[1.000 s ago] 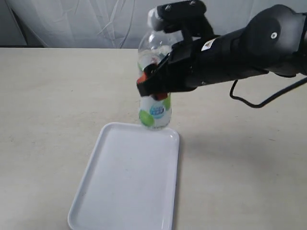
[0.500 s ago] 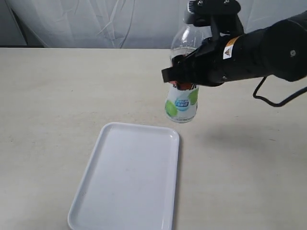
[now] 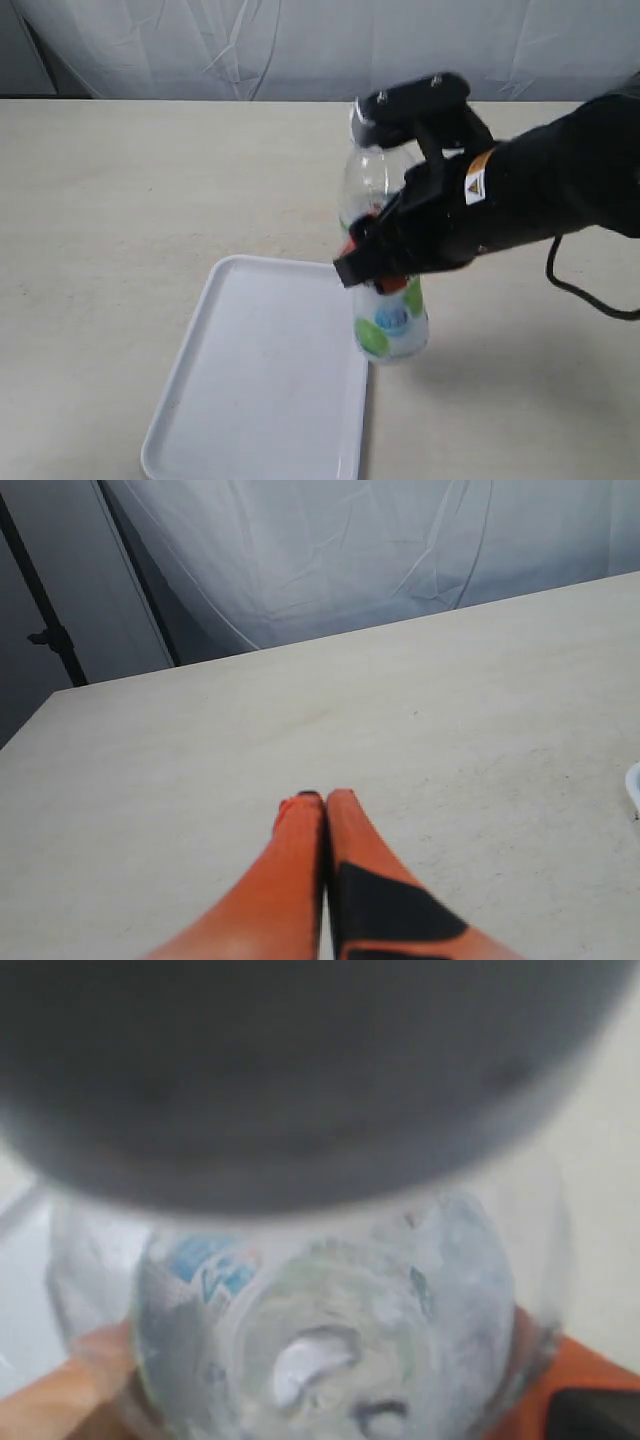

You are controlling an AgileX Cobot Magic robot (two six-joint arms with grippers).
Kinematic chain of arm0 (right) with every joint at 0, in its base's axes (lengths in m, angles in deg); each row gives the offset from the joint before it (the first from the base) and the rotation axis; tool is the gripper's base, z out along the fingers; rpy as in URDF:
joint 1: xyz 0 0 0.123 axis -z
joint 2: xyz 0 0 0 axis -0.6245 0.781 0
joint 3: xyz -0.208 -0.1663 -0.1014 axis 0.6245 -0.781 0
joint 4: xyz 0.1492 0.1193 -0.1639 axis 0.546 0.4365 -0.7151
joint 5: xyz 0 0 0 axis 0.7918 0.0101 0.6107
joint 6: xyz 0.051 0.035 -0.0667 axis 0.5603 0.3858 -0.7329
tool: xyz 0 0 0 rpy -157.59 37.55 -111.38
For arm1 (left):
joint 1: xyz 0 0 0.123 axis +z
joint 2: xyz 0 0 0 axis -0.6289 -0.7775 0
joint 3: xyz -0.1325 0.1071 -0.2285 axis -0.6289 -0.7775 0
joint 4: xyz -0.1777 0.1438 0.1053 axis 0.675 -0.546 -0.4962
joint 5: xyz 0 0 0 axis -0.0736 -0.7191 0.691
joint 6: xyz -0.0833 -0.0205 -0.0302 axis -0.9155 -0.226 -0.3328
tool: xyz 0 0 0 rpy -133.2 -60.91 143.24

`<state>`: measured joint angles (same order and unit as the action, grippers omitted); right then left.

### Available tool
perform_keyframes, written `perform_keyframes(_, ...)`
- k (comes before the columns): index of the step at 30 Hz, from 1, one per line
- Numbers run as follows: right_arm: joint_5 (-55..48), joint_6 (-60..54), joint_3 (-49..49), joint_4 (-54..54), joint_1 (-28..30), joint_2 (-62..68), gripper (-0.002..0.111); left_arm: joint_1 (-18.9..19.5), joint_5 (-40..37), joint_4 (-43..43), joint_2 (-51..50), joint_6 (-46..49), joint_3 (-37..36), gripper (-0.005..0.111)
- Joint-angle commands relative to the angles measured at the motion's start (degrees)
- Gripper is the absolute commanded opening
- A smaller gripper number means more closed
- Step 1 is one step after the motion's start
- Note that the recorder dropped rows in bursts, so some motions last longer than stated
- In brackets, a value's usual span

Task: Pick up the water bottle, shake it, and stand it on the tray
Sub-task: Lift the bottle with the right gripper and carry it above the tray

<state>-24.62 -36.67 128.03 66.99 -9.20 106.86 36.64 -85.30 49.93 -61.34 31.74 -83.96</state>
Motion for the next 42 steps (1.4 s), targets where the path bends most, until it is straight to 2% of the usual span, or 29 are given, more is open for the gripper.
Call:
perform_keyframes(1,6.87,0.24,3.15,0.01,-0.19,-7.72,-0.001,-0.02,0.48,0.12,0.26,-0.17,-0.21,0.000)
perform_keyframes(4,11.19,0.24,3.56,0.14,-0.19,-11.83,-0.001,-0.02,0.48,0.12,0.26,-0.17,-0.21,0.000)
perform_keyframes(8,4.25,0.24,-0.16,0.14,-0.19,-8.92,-0.001,-0.02,0.48,0.12,0.26,-0.17,-0.21,0.000)
perform_keyframes(11,4.47,0.24,-3.43,0.23,-0.19,-6.34,-0.001,-0.02,0.48,0.12,0.26,-0.17,-0.21,0.000)
perform_keyframes(18,10.27,0.09,-0.42,5.16,-0.19,-13.25,-0.001,-0.02,0.48,0.12,0.26,-0.17,-0.21,0.000)
perform_keyframes(21,7.23,-2.32,-0.42,0.46,-0.08,-13.19,-0.001,-0.02,0.48,0.12,0.26,-0.17,-0.21,0.000)
perform_keyframes(22,6.59,0.92,-0.42,-5.80,0.74,-12.83,-0.001,-0.02,0.48,0.12,0.26,-0.17,-0.21,0.000)
perform_keyframes(25,6.49,26.57,-0.42,-26.58,5.15,-11.12,-0.001,-0.02,0.48,0.12,0.26,-0.17,-0.21,0.000)
perform_keyframes(26,6.37,32.75,-0.42,-31.25,5.61,-10.55,-0.001,-0.02,0.48,0.12,0.26,-0.17,-0.21,0.000)
perform_keyframes(27,6.37,33.92,-0.42,-31.55,5.26,-10.14,-0.001,-0.02,0.48,0.12,0.26,-0.17,-0.21,0.000)
perform_keyframes(29,6.66,27.72,-0.42,-24.44,1.94,-10.09,-0.001,-0.02,0.48,0.12,0.26,-0.17,-0.21,0.000)
perform_keyframes(31,7.23,13.31,-0.42,-17.11,-2.08,-10.83,-0.001,-0.02,0.48,0.12,0.26,-0.17,-0.21,0.000)
perform_keyframes(32,7.23,8.82,-0.42,-15.86,-3.74,-11.33,-0.001,-0.02,0.48,0.12,0.26,-0.17,-0.21,0.000)
perform_keyframes(33,7.23,9.66,-0.42,-18.32,-4.11,-11.45,-0.001,-0.02,0.48,0.12,0.26,-0.17,-0.21,0.000)
perform_keyframes(34,7.23,14.05,-0.42,-24.11,-3.28,-11.53,-0.001,-0.02,0.48,0.12,0.26,-0.17,-0.21,0.000)
perform_keyframes(36,5.37,36.17,-0.42,-39.28,0.31,-10.84,-0.001,-0.02,0.48,0.12,0.26,-0.17,-0.21,0.000)
perform_keyframes(38,3.38,49.62,-0.42,-43.72,0.96,-10.17,-0.001,-0.02,0.48,0.12,0.26,-0.17,-0.21,0.000)
perform_keyframes(39,4.62,46.86,-0.54,-40.61,-0.29,-10.03,-0.001,-0.02,0.48,0.12,0.26,-0.17,-0.21,0.000)
perform_keyframes(42,9.11,21.05,-0.54,-28.47,-5.74,-10.48,-0.001,-0.02,0.48,0.12,0.26,-0.17,-0.21,0.000)
